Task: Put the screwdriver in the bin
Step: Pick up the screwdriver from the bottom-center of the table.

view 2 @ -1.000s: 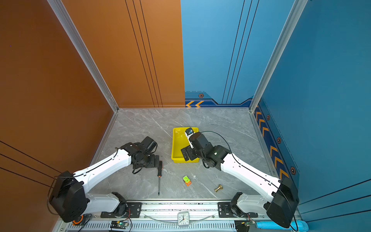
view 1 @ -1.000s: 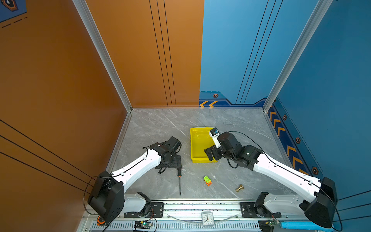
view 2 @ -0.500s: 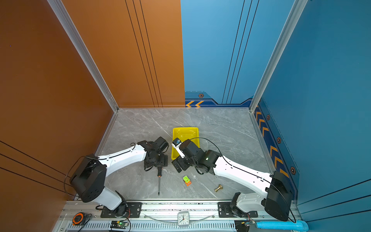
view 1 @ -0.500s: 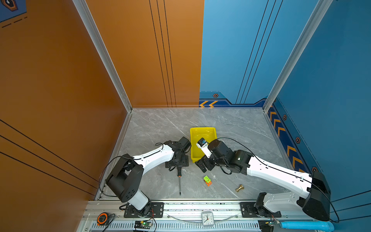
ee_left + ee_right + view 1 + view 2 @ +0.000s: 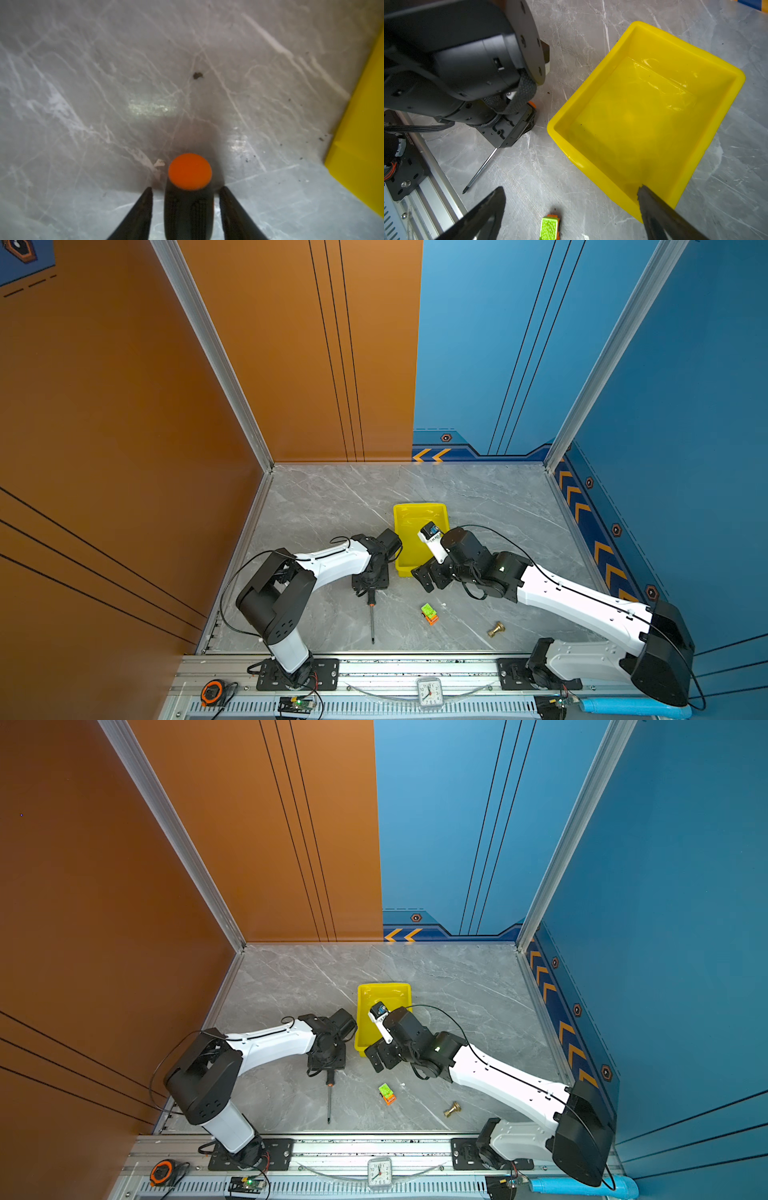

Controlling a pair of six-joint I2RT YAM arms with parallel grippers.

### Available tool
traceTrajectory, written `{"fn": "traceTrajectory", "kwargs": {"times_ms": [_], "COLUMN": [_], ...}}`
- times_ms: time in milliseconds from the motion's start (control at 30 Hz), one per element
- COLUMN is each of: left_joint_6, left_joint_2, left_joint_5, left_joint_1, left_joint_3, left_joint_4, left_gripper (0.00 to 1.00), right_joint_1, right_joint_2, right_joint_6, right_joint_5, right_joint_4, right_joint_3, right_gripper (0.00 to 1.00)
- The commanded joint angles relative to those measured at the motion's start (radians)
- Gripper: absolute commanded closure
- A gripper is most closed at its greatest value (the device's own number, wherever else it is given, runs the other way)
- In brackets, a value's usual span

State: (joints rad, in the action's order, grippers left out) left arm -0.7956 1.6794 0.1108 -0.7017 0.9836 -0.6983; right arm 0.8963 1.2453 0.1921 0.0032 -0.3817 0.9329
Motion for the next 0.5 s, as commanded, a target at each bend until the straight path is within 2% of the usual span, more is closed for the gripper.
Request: {"fn": "traceTrajectory", "kwargs": {"times_ms": [0, 300, 467], "left_joint_6": [-0.014, 0.000, 0.055], "left_joint_2": [0.011, -0.070, -0.146], "left_joint_5": [0.024, 0.030, 0.087], "left_joint_1": [-0.009, 0.018, 0.050], "left_joint_3": [-0.010, -0.014, 0.082], "left_joint_4": [-0.001, -0.022, -0.129], "left_gripper": [0.59, 0.90, 0.96], "right_joint_1": [-0.006, -0.026, -0.042], "right_joint_2": [-0.028, -0.042, -0.056], "right_joint_6": [0.020, 0.037, 0.053], "right_joint_5": [0.017, 0.050, 0.051], "right_joint_4": [0.018, 0.033, 0.039], "right_joint_3": [-0.013, -0.011, -0.008], "right_gripper": [0.00, 0.00, 0.00]}}
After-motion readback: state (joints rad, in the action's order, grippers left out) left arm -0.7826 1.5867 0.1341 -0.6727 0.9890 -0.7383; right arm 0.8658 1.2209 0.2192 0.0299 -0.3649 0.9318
